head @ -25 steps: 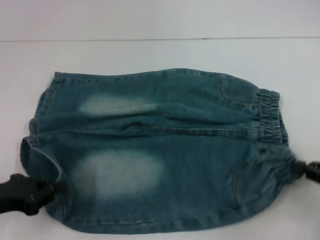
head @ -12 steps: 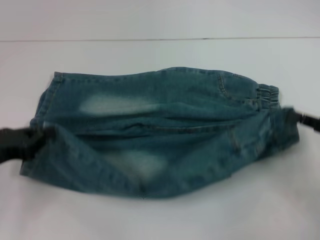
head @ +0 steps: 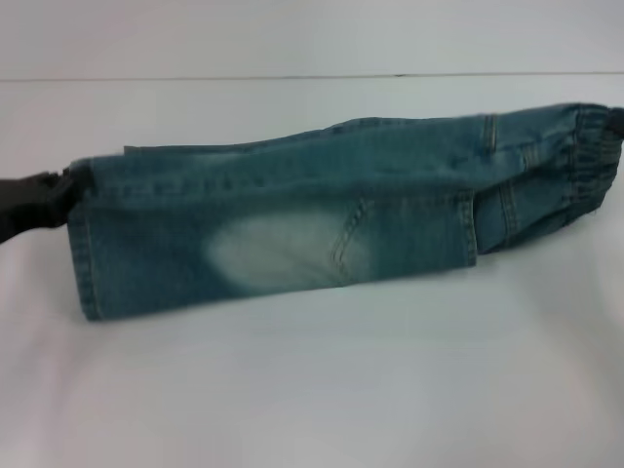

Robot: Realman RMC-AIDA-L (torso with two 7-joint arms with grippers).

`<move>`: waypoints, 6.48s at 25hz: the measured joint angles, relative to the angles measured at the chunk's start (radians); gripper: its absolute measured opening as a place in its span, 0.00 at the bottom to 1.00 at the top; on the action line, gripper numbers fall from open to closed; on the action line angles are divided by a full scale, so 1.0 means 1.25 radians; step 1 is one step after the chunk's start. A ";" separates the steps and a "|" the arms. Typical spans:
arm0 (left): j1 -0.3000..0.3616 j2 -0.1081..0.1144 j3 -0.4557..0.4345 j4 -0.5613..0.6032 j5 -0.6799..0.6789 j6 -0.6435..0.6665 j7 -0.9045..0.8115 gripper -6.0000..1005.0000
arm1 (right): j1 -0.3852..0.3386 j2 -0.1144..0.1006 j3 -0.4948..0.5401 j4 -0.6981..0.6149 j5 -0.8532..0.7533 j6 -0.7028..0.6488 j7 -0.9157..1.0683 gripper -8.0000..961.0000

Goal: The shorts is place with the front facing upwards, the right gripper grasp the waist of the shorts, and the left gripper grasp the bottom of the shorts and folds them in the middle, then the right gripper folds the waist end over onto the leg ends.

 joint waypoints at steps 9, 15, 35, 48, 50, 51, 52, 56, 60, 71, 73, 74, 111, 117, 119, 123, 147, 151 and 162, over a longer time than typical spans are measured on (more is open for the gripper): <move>-0.057 0.002 0.005 -0.057 -0.025 -0.103 0.032 0.02 | 0.049 0.002 0.000 0.020 0.038 0.101 0.001 0.04; -0.092 0.012 0.011 -0.084 -0.030 -0.153 0.045 0.03 | 0.077 0.005 -0.005 0.024 0.051 0.177 -0.002 0.07; -0.156 -0.005 0.046 -0.183 -0.142 -0.408 0.143 0.26 | 0.108 0.030 -0.027 0.042 0.095 0.320 -0.202 0.40; -0.106 -0.009 0.050 -0.156 -0.143 -0.207 0.145 0.72 | 0.001 0.011 -0.183 0.024 0.091 0.302 -0.150 0.89; -0.102 -0.010 0.059 -0.158 -0.143 -0.201 0.145 0.76 | 0.003 0.009 -0.190 0.024 0.092 0.303 -0.147 0.91; -0.100 -0.010 0.064 -0.158 -0.143 -0.200 0.146 0.78 | 0.006 0.007 -0.199 0.024 0.091 0.307 -0.141 0.91; -0.099 -0.011 0.069 -0.159 -0.144 -0.200 0.146 0.80 | 0.010 0.006 -0.207 0.024 0.092 0.310 -0.135 0.92; -0.097 -0.012 0.086 -0.163 -0.145 -0.200 0.146 0.80 | 0.033 0.000 -0.250 0.024 0.091 0.343 -0.097 0.93; -0.096 -0.012 0.090 -0.168 -0.145 -0.199 0.146 0.80 | 0.057 -0.005 -0.288 0.030 0.086 0.375 -0.054 0.93; -0.095 -0.012 0.125 -0.176 -0.145 -0.198 0.146 0.79 | 0.089 -0.016 -0.308 0.025 -0.020 0.382 0.061 0.87; -0.096 -0.012 0.128 -0.176 -0.146 -0.197 0.146 0.79 | 0.089 -0.019 -0.310 0.023 -0.036 0.372 0.065 0.80; -0.096 -0.012 0.129 -0.176 -0.146 -0.197 0.147 0.79 | 0.089 -0.019 -0.310 0.022 -0.039 0.369 0.064 0.77; -0.198 -0.014 -0.123 -0.812 -0.454 -0.232 1.065 0.60 | 0.019 0.014 -0.273 -0.272 -0.037 0.004 0.220 0.11; -0.220 -0.014 -0.168 -0.864 -0.452 -0.322 1.179 0.45 | 0.039 0.022 -0.277 -0.353 -0.040 -0.072 0.263 0.11; -0.220 -0.014 -0.174 -0.870 -0.452 -0.333 1.187 0.40 | 0.053 0.022 -0.277 -0.374 -0.039 -0.095 0.279 0.11; -0.218 -0.014 -0.181 -0.883 -0.451 -0.355 1.223 0.30 | 0.096 0.022 -0.286 -0.416 -0.042 -0.125 0.311 0.11; -0.212 -0.014 -0.180 -0.992 -0.368 -0.367 1.255 0.01 | 0.415 0.053 -0.499 -0.384 -0.226 -0.008 0.329 0.11; -0.189 -0.014 -0.193 -0.987 -0.367 -0.358 1.255 0.01 | 0.430 0.054 -0.520 -0.342 -0.225 0.005 0.316 0.11; -0.077 -0.014 -0.240 -0.986 -0.367 -0.247 1.304 0.01 | 0.436 0.052 -0.532 -0.316 -0.224 0.014 0.301 0.11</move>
